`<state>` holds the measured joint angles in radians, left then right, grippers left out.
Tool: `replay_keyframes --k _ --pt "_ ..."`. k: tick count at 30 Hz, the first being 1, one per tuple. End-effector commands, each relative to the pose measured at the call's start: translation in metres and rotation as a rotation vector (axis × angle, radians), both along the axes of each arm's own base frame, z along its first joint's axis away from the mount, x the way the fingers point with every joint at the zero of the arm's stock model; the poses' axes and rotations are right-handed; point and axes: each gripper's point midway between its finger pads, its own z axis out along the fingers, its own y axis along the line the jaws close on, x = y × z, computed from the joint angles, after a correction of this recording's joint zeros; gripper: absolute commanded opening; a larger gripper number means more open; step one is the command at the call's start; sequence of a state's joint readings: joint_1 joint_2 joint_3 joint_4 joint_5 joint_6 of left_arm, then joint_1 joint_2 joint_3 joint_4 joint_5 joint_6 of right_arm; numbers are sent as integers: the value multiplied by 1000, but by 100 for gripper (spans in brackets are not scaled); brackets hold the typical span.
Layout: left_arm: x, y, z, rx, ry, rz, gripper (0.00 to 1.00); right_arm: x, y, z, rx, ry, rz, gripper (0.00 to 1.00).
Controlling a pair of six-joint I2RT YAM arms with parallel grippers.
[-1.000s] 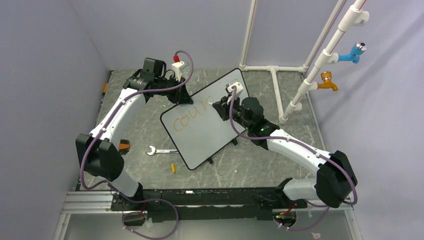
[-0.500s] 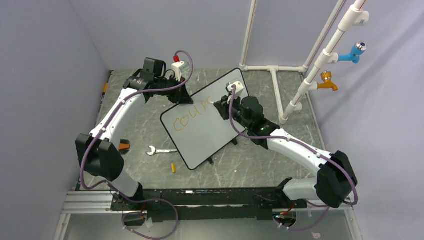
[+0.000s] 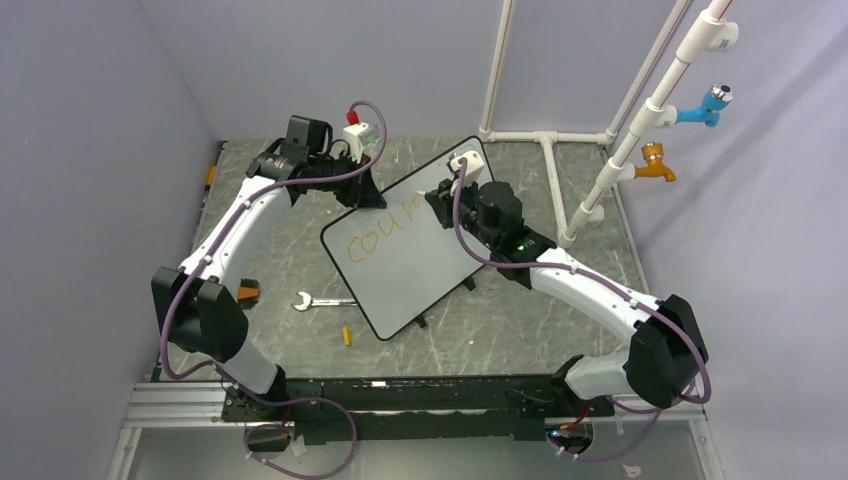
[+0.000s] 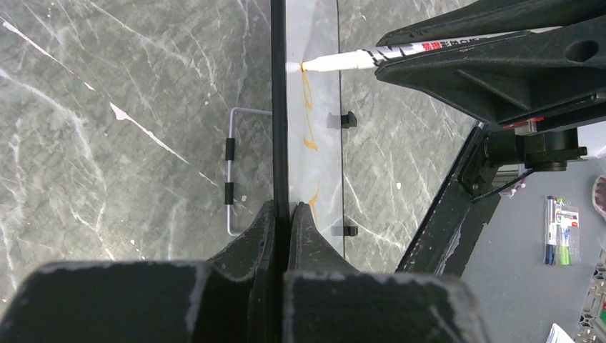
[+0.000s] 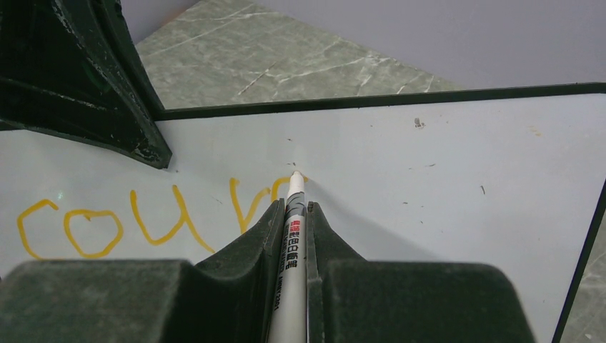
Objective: Write a sentence on the whiteboard
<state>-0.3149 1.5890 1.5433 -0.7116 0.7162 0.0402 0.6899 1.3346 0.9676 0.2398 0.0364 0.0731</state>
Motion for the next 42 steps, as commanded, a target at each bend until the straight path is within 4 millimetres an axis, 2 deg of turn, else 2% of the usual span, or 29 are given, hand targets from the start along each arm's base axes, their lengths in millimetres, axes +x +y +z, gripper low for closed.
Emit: replay_keyframes --k 1,12,16,22,32,42 --pt "3 3 -17 91 -33 -22 0 6 1 8 10 -24 -13 0" --pt "3 4 -16 95 -37 -18 0 -11 -8 -18 19 38 -6 0" --pt "3 4 -16 96 -38 -17 0 -14 -12 -21 17 43 -14 0" --pt "3 6 -16 102 -40 -12 0 -14 -24 -11 -2 16 -55 0" --pt "3 5 -16 103 -39 -13 0 -11 -40 26 43 -88 -119 0" --pt "4 5 -18 106 -37 -15 0 8 -32 25 35 -88 -103 0"
